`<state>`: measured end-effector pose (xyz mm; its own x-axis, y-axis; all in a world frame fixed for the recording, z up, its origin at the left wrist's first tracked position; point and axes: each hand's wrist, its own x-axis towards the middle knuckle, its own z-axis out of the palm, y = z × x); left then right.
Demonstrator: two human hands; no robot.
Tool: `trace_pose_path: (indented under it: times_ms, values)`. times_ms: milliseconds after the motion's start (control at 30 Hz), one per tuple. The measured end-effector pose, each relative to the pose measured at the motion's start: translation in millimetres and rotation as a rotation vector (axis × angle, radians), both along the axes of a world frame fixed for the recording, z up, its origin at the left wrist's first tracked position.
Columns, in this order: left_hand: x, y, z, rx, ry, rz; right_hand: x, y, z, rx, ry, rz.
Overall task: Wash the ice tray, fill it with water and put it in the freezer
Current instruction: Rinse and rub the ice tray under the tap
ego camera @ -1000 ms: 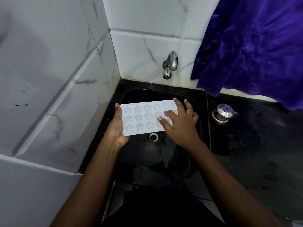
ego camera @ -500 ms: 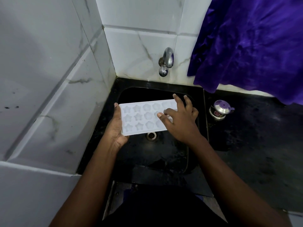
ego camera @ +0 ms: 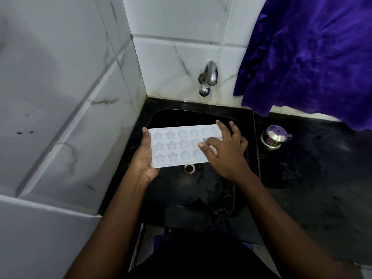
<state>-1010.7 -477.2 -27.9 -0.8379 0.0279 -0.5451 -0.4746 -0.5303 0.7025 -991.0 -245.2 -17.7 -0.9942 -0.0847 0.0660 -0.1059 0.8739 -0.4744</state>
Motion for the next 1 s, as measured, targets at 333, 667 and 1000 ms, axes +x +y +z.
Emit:
trace_pose_path:
  times_ms: [333, 667, 1000]
  values:
    - [1, -4, 1, 0.007, -0.027, 0.033, -2, 25, 7, 0.059, -0.086, -0.062]
    - [0, 3, 2, 0.010, -0.032, -0.009, 0, 28, 3, 0.106, -0.090, -0.042]
    - [-6, 5, 3, 0.000, -0.031, -0.007, -1, 33, -1, 0.120, -0.018, -0.103]
